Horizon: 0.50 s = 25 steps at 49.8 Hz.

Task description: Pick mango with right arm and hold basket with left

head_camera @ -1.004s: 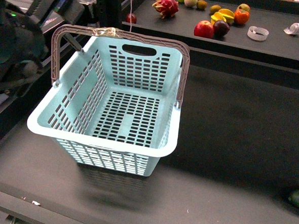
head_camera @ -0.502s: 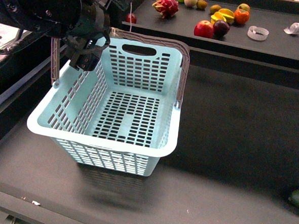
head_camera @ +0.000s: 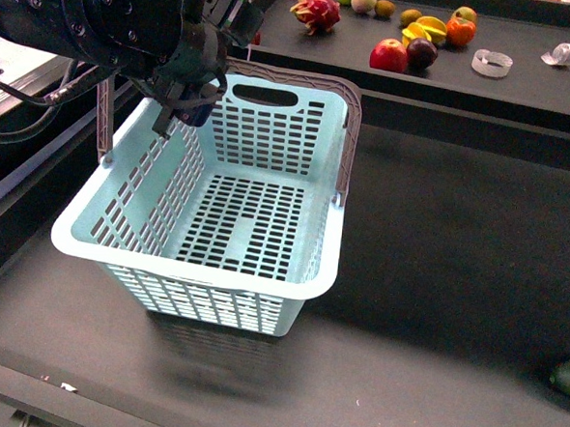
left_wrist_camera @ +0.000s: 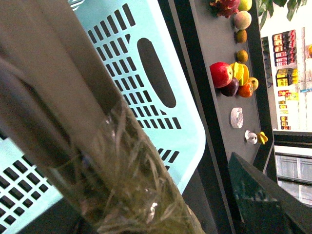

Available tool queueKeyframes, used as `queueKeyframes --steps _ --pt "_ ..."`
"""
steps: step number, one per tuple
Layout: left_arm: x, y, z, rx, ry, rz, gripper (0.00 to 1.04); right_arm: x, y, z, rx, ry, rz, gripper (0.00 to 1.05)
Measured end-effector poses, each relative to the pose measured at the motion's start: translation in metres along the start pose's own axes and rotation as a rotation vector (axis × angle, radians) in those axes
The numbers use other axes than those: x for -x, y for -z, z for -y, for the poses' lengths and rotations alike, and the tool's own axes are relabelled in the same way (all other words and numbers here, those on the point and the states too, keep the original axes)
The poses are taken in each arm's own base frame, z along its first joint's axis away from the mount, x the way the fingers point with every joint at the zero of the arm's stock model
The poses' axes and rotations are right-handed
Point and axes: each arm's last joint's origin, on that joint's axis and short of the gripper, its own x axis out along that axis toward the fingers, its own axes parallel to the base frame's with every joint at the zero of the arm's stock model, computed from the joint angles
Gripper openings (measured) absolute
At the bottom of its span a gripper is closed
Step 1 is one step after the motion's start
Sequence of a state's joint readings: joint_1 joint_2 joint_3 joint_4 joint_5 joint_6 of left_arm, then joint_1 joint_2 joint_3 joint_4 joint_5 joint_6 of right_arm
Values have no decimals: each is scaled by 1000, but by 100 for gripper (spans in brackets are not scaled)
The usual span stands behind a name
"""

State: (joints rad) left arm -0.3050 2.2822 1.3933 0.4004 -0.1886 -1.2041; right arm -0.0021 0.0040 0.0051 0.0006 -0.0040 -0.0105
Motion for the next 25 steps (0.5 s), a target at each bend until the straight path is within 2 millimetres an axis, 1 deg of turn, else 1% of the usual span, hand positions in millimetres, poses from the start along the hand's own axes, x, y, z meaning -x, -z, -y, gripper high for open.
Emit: queueKeyframes --steps 8,15,19,25 --pt "0 0 0 -19 4 -9 30 0 0 0 0 0 0 96" --pt "0 1 1 46 11 -25 13 0 0 0 0 0 0 96" --pt "2 2 2 -7 15 -35 9 0 0 0 0 0 0 96" --pt "11 7 -2 -119 35 -72 8 0 0 0 0 0 0 96"
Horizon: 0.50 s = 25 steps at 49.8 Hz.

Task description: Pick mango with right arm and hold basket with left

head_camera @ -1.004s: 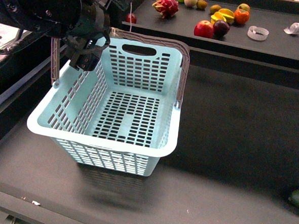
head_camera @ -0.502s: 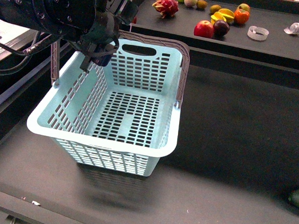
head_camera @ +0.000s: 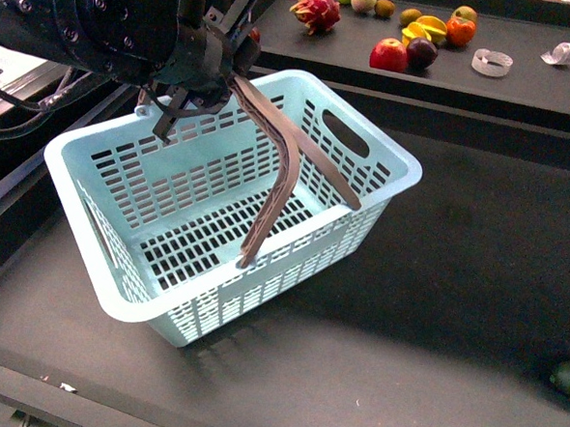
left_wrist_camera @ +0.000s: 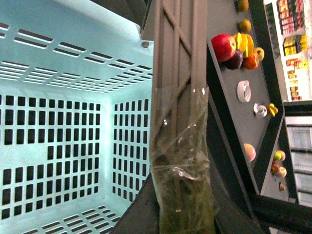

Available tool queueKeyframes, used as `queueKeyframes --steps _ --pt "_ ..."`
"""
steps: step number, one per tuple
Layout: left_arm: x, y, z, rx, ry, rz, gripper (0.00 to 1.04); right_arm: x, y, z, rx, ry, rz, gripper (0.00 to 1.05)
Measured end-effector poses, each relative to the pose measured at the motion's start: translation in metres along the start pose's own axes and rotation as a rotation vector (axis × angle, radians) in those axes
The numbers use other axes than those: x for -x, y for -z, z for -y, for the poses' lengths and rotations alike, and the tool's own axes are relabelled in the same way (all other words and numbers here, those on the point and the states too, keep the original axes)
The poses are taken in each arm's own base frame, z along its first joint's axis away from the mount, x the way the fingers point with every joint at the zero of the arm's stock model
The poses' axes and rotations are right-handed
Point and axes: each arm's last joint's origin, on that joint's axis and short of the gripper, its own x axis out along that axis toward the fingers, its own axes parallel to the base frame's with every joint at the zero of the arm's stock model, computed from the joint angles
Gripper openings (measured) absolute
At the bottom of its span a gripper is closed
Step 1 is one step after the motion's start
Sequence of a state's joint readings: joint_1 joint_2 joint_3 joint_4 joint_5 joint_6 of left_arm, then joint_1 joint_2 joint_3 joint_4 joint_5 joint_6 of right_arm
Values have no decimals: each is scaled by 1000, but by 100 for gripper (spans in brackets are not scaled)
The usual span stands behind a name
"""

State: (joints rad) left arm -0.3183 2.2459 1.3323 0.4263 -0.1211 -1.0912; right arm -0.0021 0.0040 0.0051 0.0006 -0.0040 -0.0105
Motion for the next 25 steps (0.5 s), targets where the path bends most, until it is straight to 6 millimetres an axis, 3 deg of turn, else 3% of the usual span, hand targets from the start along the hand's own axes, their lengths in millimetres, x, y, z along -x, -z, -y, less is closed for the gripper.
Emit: queueKeyframes --steps 14,25 --pt "43 9 10 -252 97 -20 8 0 0 0 0 0 0 96" --pt "100 10 28 -551 214 100 8 0 0 0 0 0 0 96"
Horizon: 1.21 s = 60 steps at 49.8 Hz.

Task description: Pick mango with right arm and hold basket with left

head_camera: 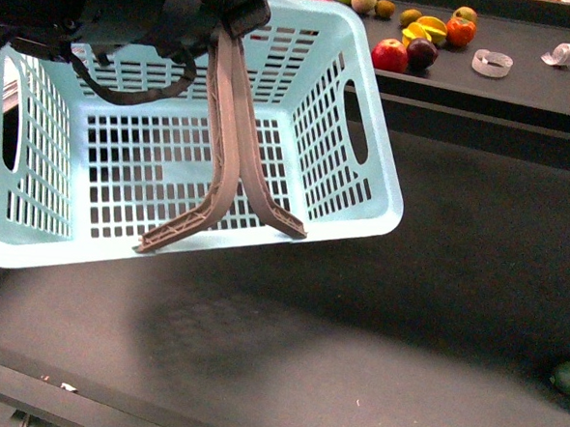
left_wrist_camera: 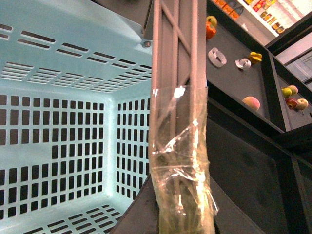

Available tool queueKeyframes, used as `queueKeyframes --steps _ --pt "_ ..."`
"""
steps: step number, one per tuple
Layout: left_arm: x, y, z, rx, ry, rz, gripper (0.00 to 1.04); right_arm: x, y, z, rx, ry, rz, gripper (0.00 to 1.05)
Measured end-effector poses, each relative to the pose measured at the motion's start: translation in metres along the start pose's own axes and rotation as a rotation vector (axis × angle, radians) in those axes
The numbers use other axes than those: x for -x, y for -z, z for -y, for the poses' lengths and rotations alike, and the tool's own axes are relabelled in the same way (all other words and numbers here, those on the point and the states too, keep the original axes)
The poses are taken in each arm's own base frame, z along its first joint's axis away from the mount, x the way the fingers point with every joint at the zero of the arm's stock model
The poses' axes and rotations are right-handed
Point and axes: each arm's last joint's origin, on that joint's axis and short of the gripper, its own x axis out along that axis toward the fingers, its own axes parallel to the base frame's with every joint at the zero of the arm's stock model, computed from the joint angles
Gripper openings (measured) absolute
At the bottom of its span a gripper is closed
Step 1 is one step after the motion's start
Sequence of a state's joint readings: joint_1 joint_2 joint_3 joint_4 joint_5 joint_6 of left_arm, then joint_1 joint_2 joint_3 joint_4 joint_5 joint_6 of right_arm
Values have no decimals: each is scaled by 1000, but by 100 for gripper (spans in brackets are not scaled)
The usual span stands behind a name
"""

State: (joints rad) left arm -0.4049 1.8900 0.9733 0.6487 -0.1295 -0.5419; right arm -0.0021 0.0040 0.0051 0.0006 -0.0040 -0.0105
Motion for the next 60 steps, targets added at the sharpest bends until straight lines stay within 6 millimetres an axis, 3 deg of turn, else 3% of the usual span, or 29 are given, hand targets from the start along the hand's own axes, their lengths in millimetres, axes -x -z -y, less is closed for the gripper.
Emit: queueKeyframes --steps 13,26,41,60 --pt "54 -10 36 -169 104 138 8 0 0 0 0 0 0 96" --pt "80 -3 62 -172 175 151 8 0 0 0 0 0 0 96" --pt "86 3 73 -181 292 150 8 0 0 0 0 0 0 96" --pt "62 7 49 -174 293 136 8 0 0 0 0 0 0 96"
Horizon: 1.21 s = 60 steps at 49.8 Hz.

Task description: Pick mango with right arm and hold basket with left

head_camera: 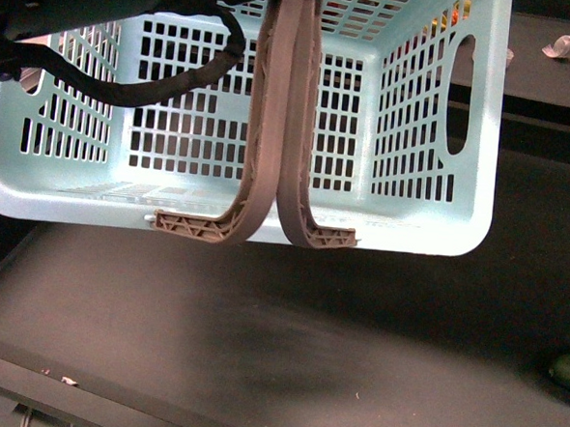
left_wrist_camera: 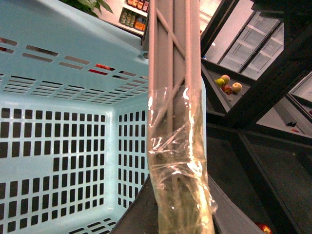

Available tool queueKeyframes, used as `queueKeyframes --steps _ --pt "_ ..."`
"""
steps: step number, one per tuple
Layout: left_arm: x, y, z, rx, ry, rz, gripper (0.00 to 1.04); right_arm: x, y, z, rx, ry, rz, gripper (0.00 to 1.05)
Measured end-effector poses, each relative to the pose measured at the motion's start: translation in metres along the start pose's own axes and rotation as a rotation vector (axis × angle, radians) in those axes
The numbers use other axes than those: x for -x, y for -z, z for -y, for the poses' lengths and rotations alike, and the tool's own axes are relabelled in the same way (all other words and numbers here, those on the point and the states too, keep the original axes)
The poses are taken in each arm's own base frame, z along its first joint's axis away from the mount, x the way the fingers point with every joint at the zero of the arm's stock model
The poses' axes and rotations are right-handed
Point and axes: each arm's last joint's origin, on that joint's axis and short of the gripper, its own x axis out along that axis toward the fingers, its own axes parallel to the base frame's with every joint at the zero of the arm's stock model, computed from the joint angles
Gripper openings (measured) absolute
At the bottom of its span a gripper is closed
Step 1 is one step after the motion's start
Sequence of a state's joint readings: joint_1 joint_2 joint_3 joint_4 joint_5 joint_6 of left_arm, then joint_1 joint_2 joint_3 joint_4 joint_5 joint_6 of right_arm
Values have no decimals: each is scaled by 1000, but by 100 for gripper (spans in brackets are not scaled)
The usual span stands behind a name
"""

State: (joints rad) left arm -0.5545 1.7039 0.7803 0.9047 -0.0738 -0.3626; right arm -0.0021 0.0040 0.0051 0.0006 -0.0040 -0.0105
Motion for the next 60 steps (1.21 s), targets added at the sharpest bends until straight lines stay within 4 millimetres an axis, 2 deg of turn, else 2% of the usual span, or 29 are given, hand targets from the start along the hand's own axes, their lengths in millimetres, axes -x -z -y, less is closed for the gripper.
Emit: queueKeyframes --steps 10,20,27,40,60 --pt "-8 -4 -6 -38 29 16 8 0 0 0 0 0 0 96" --pt "-13 9 -4 -92 37 -12 8 0 0 0 0 0 0 96" --pt "-14 17 4 -60 54 -6 8 0 0 0 0 0 0 96" --pt "-15 17 14 -5 86 3 8 0 0 0 0 0 0 96" --pt "-16 18 13 1 54 3 8 0 0 0 0 0 0 96"
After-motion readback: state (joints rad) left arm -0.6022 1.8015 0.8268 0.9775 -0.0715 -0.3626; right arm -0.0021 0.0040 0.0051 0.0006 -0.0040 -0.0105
